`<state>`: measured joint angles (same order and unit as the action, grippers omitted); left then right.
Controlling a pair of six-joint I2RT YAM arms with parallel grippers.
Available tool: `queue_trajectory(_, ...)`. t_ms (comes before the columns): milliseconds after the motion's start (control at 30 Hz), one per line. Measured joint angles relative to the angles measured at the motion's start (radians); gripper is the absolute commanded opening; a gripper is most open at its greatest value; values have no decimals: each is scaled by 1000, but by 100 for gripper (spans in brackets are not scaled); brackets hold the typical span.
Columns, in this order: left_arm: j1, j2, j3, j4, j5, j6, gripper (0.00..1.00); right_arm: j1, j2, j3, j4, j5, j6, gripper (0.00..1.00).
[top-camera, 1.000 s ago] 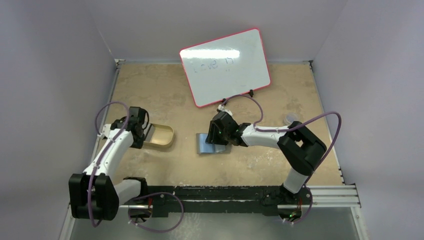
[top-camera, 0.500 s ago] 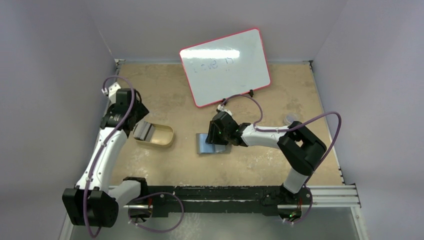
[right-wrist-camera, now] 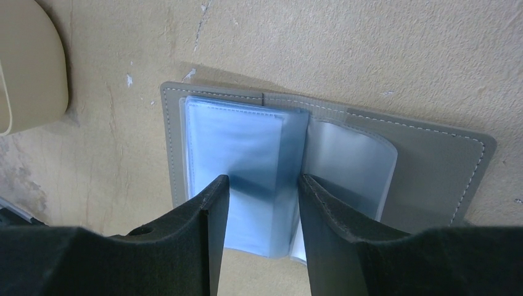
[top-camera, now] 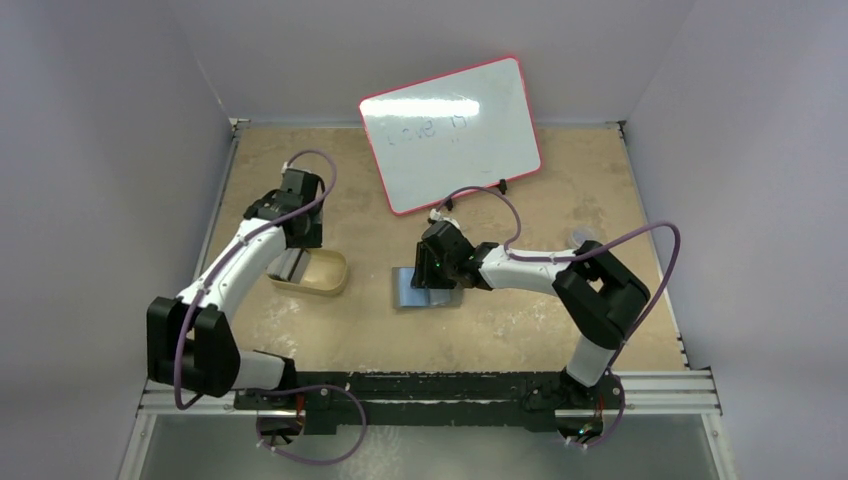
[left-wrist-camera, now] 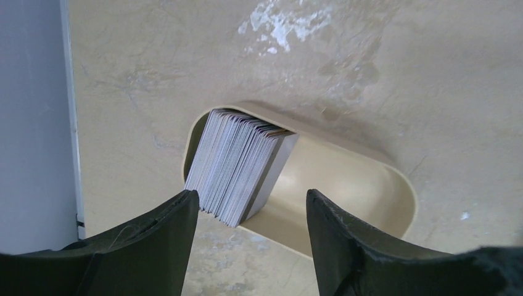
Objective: Put the credit cards into the card holder
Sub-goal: Pick up the credit card from the storage box.
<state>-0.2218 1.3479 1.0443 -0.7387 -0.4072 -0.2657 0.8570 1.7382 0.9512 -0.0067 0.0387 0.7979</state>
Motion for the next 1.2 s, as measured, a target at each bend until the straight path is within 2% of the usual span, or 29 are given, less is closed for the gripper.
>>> queue_trajectory(267, 0, 92, -61, 2, -8, 94, 67, 0, 0, 0, 0, 0, -3, 47)
queue_trajectory(567, 0, 188, -77, 32, -78, 119, 66, 0, 0, 0, 0, 0, -3, 47)
queue_trajectory(967, -38, 228, -72, 50, -165, 128, 51, 0, 0, 0, -1, 0, -1, 47)
queue_trajectory(1133, -64, 228, -48, 51, -193, 127, 39, 0, 0, 0, -1, 0, 2, 47)
queue_trajectory(1200, -67, 228, -47, 53, -201, 128, 38, 0, -3, -3, 0, 1, 2, 47)
